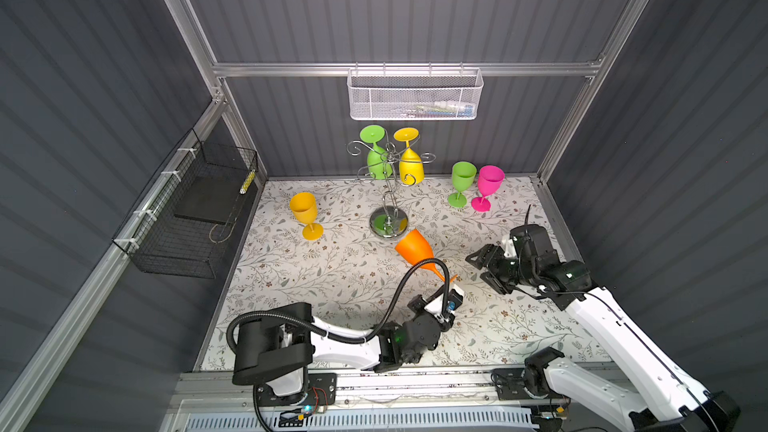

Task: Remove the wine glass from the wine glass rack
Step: 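Carry the orange glass toward the robot while the right gripper approaches it, then close the right gripper on the orange glass foot beside the left gripper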

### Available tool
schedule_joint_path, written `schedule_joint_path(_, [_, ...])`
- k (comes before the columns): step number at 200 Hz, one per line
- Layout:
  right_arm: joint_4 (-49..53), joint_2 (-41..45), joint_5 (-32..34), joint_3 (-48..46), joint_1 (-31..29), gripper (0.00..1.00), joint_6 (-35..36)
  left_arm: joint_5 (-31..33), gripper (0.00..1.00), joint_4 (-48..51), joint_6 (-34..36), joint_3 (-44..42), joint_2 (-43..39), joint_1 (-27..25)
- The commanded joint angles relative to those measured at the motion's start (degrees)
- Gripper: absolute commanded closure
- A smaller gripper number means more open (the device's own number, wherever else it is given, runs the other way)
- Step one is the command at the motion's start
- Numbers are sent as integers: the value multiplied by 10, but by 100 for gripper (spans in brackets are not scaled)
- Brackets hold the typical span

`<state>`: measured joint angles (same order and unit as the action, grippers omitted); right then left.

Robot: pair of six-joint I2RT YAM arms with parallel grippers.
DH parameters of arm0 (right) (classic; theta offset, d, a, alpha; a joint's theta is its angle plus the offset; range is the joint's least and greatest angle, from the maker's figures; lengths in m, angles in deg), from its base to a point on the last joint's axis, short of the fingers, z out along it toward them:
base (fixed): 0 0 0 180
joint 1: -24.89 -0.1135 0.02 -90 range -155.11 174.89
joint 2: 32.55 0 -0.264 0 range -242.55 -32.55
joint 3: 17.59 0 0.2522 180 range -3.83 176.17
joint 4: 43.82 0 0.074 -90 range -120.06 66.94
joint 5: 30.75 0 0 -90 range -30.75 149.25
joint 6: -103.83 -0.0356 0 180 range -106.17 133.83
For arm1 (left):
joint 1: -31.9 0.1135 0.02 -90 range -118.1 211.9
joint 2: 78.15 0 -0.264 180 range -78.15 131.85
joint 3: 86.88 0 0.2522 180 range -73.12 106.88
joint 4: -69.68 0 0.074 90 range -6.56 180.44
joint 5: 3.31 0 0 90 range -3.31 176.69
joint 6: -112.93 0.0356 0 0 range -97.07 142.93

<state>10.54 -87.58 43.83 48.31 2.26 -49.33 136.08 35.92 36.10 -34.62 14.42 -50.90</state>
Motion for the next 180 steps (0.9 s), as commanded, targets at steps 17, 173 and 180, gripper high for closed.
schedule_joint_path(17, [-13,-15,-31,-17,1,36,-13,13,100,-79,40,22,25,-4])
schedule_joint_path(173, [-45,-30,-51,-61,1,75,-11,40,100,-138,115,87,117,-15])
schedule_joint_path(180, [-45,-30,-50,-62,1,78,-12,41,100,-143,116,88,120,-16])
